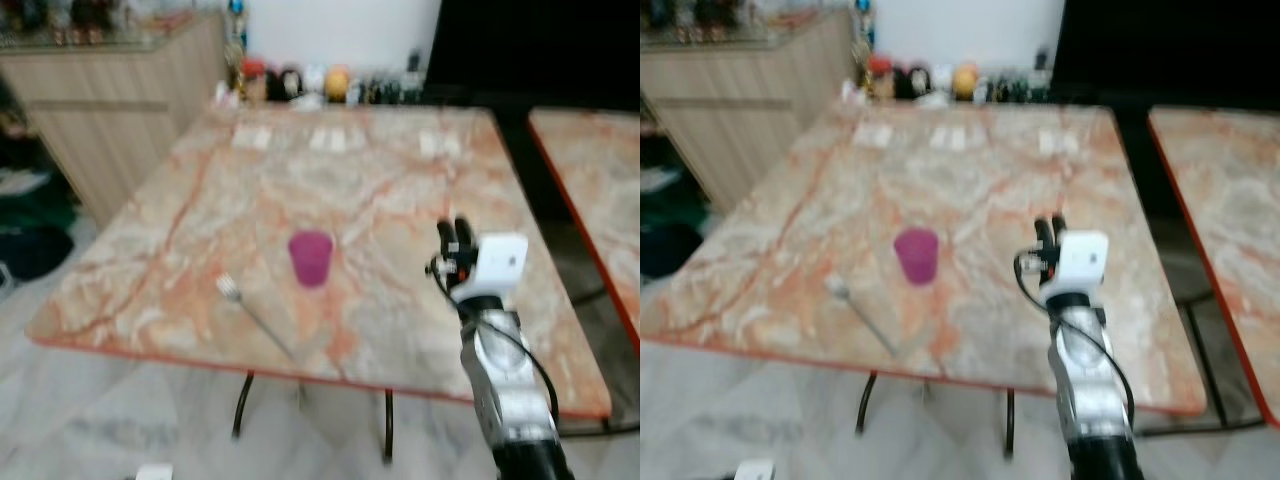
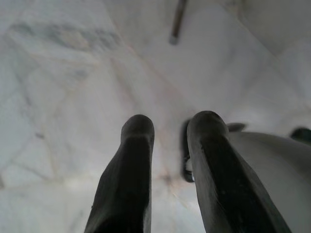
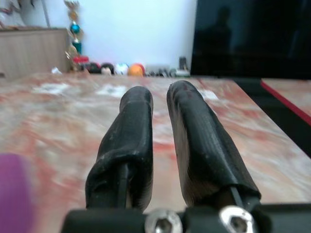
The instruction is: Setting the table
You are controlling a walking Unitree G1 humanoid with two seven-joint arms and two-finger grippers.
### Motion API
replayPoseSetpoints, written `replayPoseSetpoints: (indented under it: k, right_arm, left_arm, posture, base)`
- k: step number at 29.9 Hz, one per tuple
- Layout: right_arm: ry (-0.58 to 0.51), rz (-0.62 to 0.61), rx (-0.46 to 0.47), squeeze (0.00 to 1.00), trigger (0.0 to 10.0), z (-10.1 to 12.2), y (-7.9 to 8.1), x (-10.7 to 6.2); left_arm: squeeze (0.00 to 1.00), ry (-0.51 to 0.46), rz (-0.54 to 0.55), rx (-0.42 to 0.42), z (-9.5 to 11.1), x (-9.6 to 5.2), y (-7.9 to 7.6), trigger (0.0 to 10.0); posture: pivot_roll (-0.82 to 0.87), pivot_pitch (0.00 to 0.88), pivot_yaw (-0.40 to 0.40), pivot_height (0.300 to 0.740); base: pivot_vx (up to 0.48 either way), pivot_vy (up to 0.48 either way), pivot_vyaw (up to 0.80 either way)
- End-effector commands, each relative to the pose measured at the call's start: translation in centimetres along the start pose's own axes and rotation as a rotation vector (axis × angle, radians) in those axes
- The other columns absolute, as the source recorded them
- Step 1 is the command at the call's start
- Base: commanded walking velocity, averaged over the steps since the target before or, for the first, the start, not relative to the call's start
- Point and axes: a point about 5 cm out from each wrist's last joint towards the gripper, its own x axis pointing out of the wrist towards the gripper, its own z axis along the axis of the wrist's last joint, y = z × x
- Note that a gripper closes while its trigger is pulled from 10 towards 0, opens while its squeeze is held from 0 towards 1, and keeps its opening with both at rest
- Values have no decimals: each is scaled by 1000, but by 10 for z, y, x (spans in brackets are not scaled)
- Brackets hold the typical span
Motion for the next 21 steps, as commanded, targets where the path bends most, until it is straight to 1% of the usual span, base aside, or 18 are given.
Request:
replayPoseSetpoints:
  k: [1,8,9,10,11,13,16,18,21]
  right_arm:
    - [-13,40,6,0,10000,4,11,2]
    - [-10,70,11,0,10000,3,15,2]
    - [-9,78,16,114,10000,3,15,2]
    - [-7,88,21,431,10000,2,16,1]
    - [-6,103,24,1000,10000,2,17,1]
    - [-3,145,26,1000,10000,2,20,0]
    - [15,266,6,1000,10000,-1,30,-4]
    - [36,326,-3,1000,10000,-5,35,-6]
    - [49,371,-6,1000,10000,-8,38,-6]
  left_arm:
    - [0,29,12,9,-9,-3,4,10000]
    - [0,29,14,15,-9,-3,5,10000]
    - [0,29,14,17,-9,-3,5,10000]
    - [0,30,14,19,-9,-3,5,10000]
    - [0,29,13,19,-9,-3,5,10000]
    - [0,30,12,21,-9,-3,5,10000]
    - [0,31,11,24,-9,-3,4,10000]
    - [0,31,10,26,-9,-3,4,10000]
    - [0,29,10,25,-9,-3,4,10000]
  posture:
    - [-8,2,-3,740]
    - [-6,0,-1,740]
    - [-7,0,-1,740]
    - [-7,0,-1,740]
    - [-7,0,-1,740]
    - [-8,0,-1,740]
    - [-8,0,0,740]
    - [-7,0,-1,740]
    - [-2,0,-4,740]
  base:
    - [0,0,0]
    - [0,0,0]
    - [0,0,0]
    - [0,0,0]
    - [0,0,0]
    - [0,0,0]
    - [0,0,0]
    - [0,0,0]
    - [0,0,0]
